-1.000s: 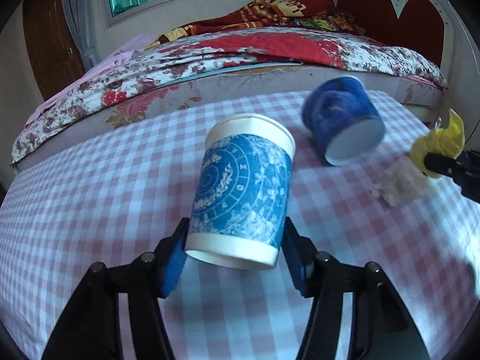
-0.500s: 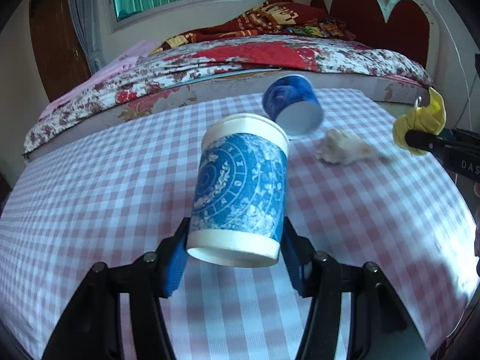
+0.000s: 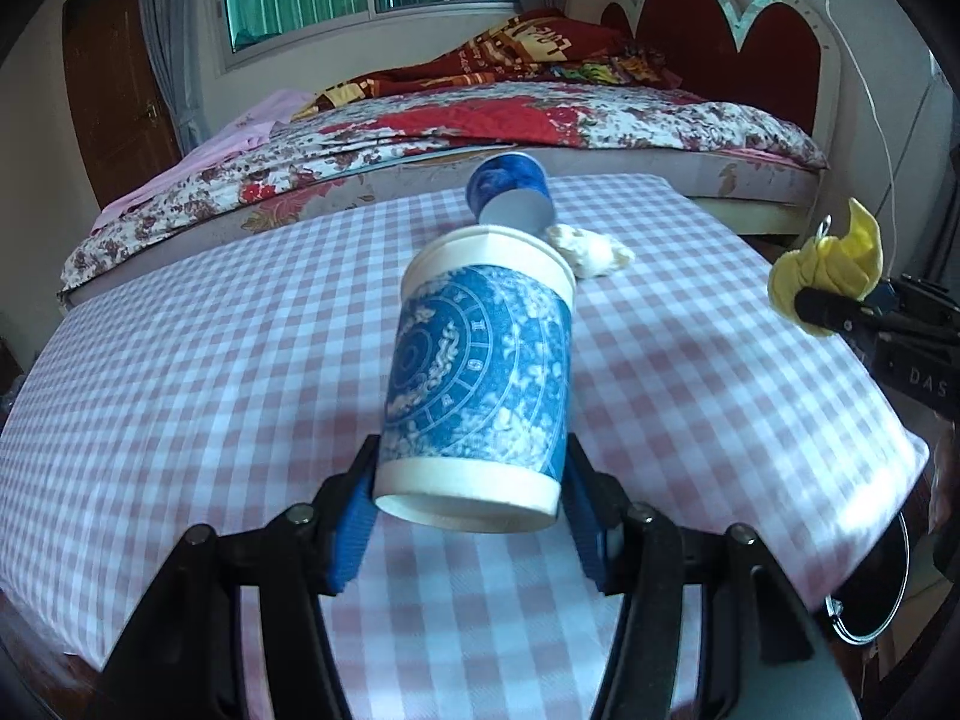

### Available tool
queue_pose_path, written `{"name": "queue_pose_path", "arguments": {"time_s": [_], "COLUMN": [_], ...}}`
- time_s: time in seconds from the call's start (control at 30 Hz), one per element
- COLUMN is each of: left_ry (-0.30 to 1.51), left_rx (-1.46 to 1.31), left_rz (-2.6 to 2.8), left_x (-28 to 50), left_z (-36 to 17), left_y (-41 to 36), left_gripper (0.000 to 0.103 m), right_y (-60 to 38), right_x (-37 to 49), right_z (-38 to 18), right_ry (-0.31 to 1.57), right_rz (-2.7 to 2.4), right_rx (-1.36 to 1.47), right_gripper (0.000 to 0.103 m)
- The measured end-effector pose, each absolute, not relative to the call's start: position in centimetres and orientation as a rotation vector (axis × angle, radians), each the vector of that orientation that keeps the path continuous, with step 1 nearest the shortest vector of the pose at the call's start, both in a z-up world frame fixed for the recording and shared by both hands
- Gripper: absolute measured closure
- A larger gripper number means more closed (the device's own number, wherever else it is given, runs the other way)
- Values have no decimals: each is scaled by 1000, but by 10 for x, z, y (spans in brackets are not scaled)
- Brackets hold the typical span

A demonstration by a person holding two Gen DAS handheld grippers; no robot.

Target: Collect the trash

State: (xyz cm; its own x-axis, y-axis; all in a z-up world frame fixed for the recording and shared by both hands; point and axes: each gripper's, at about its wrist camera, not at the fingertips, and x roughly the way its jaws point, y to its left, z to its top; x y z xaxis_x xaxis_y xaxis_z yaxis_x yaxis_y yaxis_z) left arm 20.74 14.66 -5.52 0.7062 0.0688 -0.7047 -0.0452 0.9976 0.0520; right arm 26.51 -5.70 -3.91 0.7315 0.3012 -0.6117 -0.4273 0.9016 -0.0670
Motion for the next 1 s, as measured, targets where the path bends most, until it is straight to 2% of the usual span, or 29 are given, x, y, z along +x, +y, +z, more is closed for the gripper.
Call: {"name": "queue_pose_path", "arguments": {"time_s": [0.6,1.0], "left_ry": [752,749], "left_rx": [53,90], "left_rz": [-10,-106], "left_x": [149,117], "left_z": [-44,-43], "left_y": [77,12], "left_gripper": [46,46], "right_y": [-143,-209], "right_x": [184,128], "right_z": [-32,-54], "right_ry": [604,628], "right_rz": [332,248], "right_rx": [-130,-83], "right_gripper": [59,59]}}
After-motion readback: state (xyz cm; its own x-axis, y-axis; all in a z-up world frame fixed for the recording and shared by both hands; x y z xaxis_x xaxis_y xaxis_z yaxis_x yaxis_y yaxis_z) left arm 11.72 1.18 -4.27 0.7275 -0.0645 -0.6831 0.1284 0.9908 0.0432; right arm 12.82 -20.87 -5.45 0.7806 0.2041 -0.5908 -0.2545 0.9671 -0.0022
